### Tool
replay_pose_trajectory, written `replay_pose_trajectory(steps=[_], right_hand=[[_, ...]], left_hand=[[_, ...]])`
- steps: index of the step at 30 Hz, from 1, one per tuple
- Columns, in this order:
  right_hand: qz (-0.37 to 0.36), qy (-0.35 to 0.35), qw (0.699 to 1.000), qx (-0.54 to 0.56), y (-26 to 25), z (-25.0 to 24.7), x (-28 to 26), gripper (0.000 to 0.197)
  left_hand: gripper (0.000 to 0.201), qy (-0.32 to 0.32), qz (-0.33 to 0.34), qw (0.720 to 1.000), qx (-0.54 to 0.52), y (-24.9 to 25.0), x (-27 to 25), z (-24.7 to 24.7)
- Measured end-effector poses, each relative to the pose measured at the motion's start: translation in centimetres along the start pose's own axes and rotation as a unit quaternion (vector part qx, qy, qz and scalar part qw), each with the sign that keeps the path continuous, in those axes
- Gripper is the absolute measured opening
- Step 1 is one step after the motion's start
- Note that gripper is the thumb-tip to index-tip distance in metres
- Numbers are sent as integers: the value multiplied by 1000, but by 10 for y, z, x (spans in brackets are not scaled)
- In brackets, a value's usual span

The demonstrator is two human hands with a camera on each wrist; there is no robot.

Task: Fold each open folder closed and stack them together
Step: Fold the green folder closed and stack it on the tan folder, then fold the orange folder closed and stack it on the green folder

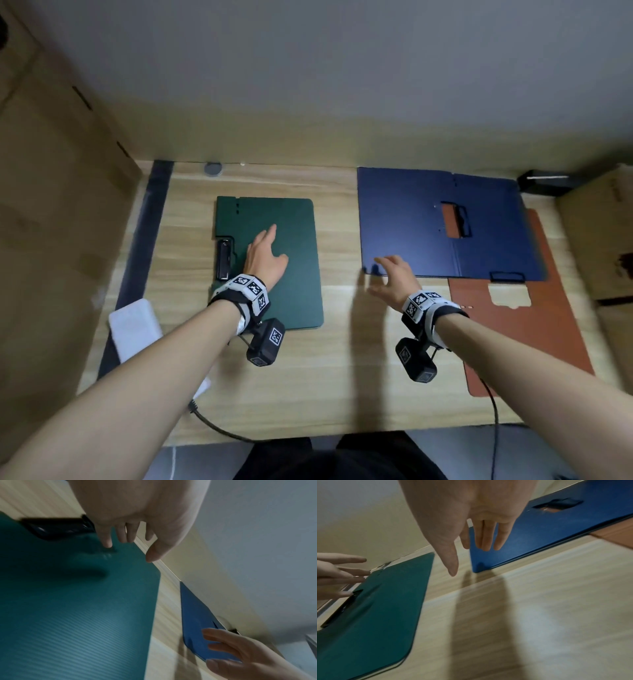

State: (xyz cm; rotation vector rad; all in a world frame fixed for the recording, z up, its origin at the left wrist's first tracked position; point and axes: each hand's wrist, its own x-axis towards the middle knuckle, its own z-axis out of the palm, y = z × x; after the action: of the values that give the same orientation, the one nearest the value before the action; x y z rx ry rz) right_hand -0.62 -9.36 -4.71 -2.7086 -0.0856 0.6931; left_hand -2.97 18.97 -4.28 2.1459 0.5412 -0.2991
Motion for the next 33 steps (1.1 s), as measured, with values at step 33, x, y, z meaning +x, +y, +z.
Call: replay_pose_trajectory(steps=[33], right_hand=[[-98,33,982,-158,334,-105,43,42]], left_hand=[[107,-170,223,795,538,200,-14,328]])
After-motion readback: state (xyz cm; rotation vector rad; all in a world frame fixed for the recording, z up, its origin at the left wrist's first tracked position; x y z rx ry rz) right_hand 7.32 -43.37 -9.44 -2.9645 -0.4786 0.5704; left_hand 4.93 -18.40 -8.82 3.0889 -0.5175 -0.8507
